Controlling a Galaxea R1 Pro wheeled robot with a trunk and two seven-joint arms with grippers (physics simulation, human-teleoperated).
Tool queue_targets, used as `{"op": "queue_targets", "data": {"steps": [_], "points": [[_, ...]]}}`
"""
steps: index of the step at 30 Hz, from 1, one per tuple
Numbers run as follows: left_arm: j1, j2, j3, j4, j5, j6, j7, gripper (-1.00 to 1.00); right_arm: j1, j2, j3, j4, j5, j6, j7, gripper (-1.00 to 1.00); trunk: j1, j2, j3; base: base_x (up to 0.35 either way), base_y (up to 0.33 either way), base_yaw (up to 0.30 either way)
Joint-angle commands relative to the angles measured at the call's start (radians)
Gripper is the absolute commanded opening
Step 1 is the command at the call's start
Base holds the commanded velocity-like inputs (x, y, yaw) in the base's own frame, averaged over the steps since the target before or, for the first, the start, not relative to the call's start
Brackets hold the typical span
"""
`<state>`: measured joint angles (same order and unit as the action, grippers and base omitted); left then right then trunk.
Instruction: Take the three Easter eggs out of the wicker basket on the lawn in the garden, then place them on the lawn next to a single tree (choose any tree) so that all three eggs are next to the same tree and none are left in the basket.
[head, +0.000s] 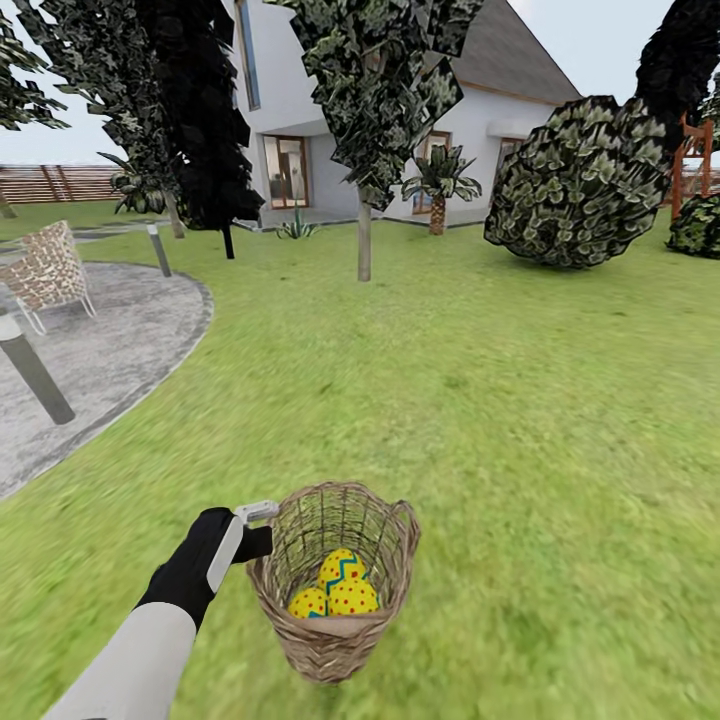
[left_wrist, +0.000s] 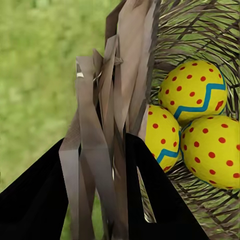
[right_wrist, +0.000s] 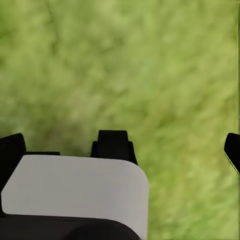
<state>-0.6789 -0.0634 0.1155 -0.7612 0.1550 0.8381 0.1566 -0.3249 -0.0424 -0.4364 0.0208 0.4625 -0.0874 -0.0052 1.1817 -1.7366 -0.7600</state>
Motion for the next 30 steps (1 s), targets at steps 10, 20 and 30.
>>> {"op": "queue_targets", "data": {"steps": [10,20,30], "points": [[-0.001,-0.001,0.003,-0.003,0.017,0.003,0.009,-1.00,-0.002,-0.001,-0.008,0.002,0.008,-0.005,0.000,1.00,0.000,0.000,-0.001,0.318,0.000,0.000],[-0.001,-0.001,0.003,-0.002,0.017,0.003,0.009,-1.00,-0.002,-0.001,-0.008,0.002,0.007,-0.005,0.000,1.00,0.000,0.000,-0.001,0.318,0.000,0.000],[-0.001,-0.001,0.003,-0.002,0.017,0.003,0.009,-1.00,-0.001,-0.001,-0.008,0.002,0.008,-0.005,0.000,1.00,0.000,0.000,-0.001,0.318,0.000,0.000]]}}
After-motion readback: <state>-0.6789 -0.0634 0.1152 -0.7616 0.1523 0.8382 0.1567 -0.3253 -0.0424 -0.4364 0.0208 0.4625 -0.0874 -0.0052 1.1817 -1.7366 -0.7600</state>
